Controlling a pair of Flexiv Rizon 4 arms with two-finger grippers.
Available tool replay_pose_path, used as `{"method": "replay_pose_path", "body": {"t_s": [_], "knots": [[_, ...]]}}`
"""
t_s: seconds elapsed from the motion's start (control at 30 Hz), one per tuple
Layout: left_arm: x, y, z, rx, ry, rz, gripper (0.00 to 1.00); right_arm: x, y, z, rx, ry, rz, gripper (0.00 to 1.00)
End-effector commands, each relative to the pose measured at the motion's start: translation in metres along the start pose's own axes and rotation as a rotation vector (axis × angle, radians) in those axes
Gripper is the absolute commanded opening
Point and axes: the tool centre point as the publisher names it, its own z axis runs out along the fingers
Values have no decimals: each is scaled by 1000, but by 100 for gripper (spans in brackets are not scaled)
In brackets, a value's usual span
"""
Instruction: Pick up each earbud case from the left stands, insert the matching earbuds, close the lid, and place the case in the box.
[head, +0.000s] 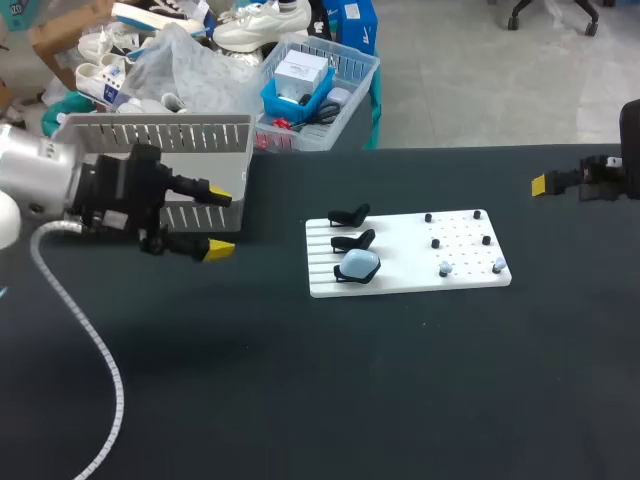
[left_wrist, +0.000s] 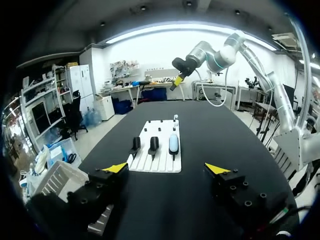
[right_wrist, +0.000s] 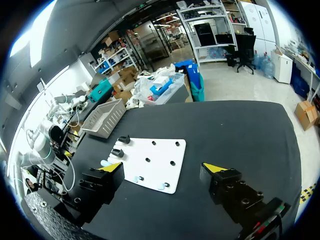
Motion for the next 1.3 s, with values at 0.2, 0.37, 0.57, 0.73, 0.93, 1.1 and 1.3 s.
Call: {"method": "replay_pose_path", "body": {"t_s": [0.2,0.37,0.57,0.73,0.93,1.1,1.3], "knots": [[5,-5,40,-116,-53,11,100,0,0,0,0,0,0,100],[13,-11,54,-106,-35,17,100,0,0,0,0,0,0,100],[17,-17,74,-124,-9,-5,100,0,0,0,0,0,0,100],[11,-23,85,-105,-17,-13,100,0,0,0,0,0,0,100],[6,-22,97,-92,-27,-16,100,0,0,0,0,0,0,100],[5,-18,106,-68,-43,-49,100,0,0,0,0,0,0,100],[0,-19,119,-54,-53,-63,100,0,0,0,0,0,0,100]]}}
